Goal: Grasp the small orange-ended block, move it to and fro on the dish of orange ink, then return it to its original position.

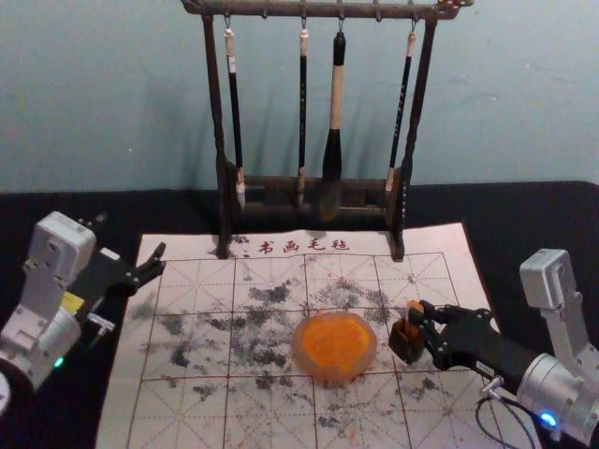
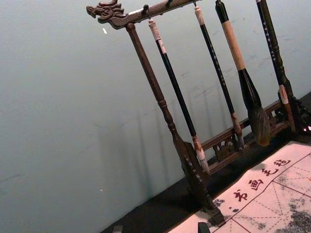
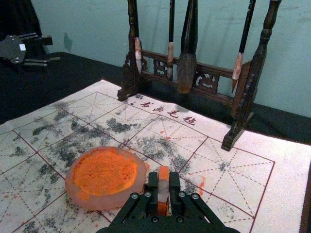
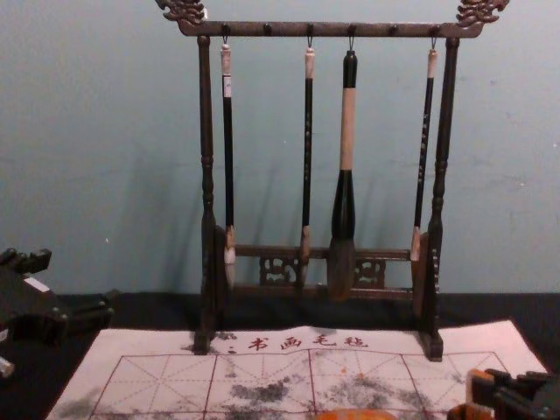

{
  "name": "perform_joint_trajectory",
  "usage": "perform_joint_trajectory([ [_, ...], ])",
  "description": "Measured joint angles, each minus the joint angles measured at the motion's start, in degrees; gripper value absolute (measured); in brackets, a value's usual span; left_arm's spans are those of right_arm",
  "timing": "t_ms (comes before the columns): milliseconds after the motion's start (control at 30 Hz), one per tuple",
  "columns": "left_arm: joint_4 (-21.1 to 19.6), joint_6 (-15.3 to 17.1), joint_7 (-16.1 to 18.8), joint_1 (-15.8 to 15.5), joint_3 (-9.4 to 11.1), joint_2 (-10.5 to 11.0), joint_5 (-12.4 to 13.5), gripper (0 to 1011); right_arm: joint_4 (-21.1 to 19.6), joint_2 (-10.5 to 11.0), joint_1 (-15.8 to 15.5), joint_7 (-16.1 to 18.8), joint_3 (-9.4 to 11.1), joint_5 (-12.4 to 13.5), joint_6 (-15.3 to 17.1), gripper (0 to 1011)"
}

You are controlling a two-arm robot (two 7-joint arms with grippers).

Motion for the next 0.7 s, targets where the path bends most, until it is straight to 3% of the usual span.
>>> perform_joint_trajectory([
  [67, 0.0, 0.0, 0.0, 0.0, 0.0, 0.0, 0.0, 1001, 0.0, 0.0, 0.0, 0.0, 0.0, 0.0, 0.0, 84],
  [700, 0.0, 0.0, 0.0, 0.0, 0.0, 0.0, 0.0, 1001, 0.0, 0.0, 0.0, 0.0, 0.0, 0.0, 0.0, 80],
])
